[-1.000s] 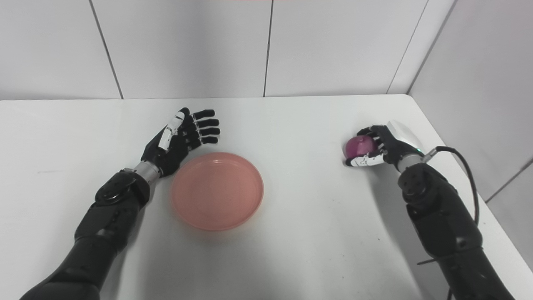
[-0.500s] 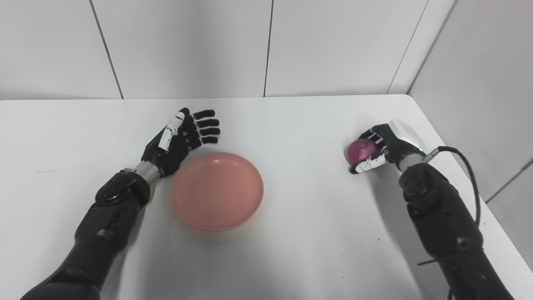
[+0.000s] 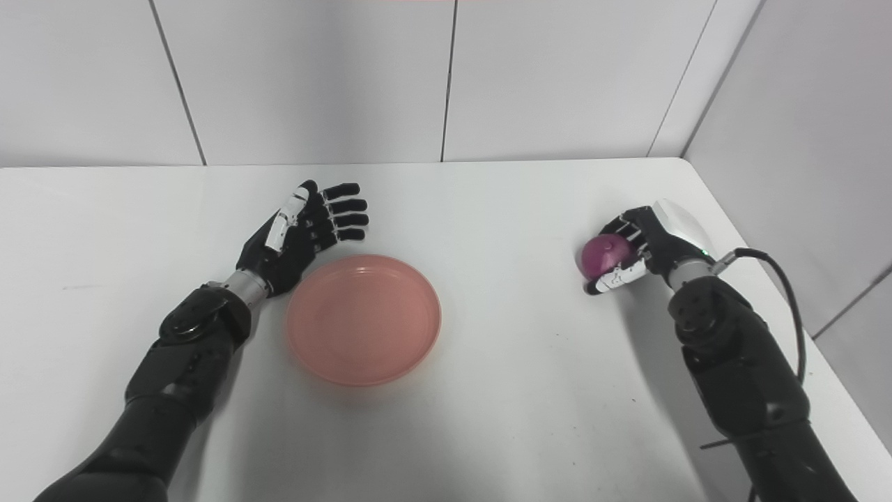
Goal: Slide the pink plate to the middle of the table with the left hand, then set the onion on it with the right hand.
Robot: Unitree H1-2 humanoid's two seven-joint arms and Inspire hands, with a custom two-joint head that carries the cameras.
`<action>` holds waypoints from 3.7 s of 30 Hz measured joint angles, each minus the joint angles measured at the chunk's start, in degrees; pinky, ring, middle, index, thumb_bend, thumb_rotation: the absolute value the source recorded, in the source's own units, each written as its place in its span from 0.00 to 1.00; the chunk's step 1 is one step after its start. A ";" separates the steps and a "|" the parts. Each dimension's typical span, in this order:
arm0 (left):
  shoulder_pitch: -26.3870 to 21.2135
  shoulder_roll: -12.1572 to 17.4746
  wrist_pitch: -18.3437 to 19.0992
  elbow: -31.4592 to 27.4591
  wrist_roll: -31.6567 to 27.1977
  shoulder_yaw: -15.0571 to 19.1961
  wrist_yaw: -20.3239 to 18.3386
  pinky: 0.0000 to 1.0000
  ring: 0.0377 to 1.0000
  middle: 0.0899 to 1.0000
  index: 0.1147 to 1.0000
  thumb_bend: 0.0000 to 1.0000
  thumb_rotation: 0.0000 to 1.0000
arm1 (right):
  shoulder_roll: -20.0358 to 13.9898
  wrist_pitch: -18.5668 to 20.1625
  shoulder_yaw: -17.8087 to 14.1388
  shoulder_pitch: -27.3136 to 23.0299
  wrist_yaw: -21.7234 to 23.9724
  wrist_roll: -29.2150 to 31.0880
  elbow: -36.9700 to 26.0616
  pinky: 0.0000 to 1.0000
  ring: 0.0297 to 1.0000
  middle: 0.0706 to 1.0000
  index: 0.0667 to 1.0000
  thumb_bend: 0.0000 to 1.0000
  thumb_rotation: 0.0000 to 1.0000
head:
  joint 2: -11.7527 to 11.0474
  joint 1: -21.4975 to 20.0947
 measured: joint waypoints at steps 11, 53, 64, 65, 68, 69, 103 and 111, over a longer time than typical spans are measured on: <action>0.03 -0.01 0.00 -0.06 0.00 -0.01 -0.01 0.68 0.69 0.68 0.65 0.36 1.00 | 0.28 -0.61 -1.15 1.15 -1.23 0.06 -4.40 0.51 0.52 0.54 0.45 0.52 0.12 | -0.09 0.18; 0.04 -0.65 0.04 -0.26 0.02 -0.23 1.09 0.68 0.69 0.68 0.65 0.36 1.00 | 9.34 -1.77 4.04 -2.05 5.45 -6.29 -23.07 0.49 0.51 0.47 0.44 0.53 0.00 | -0.35 2.99; 0.10 -0.84 0.31 -0.66 0.03 -0.49 1.30 0.68 0.70 0.69 0.66 0.35 1.00 | 12.19 -3.25 5.60 -3.20 5.98 -6.27 -23.27 0.47 0.49 0.45 0.45 0.53 0.00 | -0.35 4.13; 0.10 -0.85 0.31 -0.66 0.03 -0.50 1.31 0.69 0.70 0.69 0.66 0.35 1.00 | 12.46 -3.40 5.98 -3.28 5.98 -6.29 -23.27 0.47 0.49 0.45 0.45 0.53 0.00 | -0.35 4.13; 0.09 -1.01 0.31 -0.65 0.03 -0.54 1.33 0.69 0.70 0.69 0.66 0.36 1.00 | 13.32 -3.60 6.78 -3.45 5.98 -6.30 -23.27 0.47 0.49 0.45 0.45 0.53 0.00 | -0.44 4.31; 0.09 -1.04 0.31 -0.65 0.03 -0.54 1.33 0.69 0.70 0.70 0.66 0.36 1.00 | 13.66 -3.60 6.92 -3.54 5.98 -6.30 -23.26 0.47 0.49 0.45 0.45 0.53 0.00 | -0.35 4.65; 0.34 -2.62 2.55 -2.32 -0.10 -0.37 2.48 0.66 0.70 0.68 0.64 0.36 1.00 | 22.45 -4.52 15.36 -4.32 6.60 -10.14 -18.60 0.43 0.47 0.44 0.47 0.53 0.00 | 0.00 9.67; 0.56 -2.70 2.82 -3.22 0.01 -0.51 3.34 0.64 0.67 0.66 0.64 0.35 1.00 | 23.28 -4.52 16.28 -4.17 6.61 -9.53 -16.69 0.39 0.45 0.43 0.47 0.53 0.00 | 0.18 10.55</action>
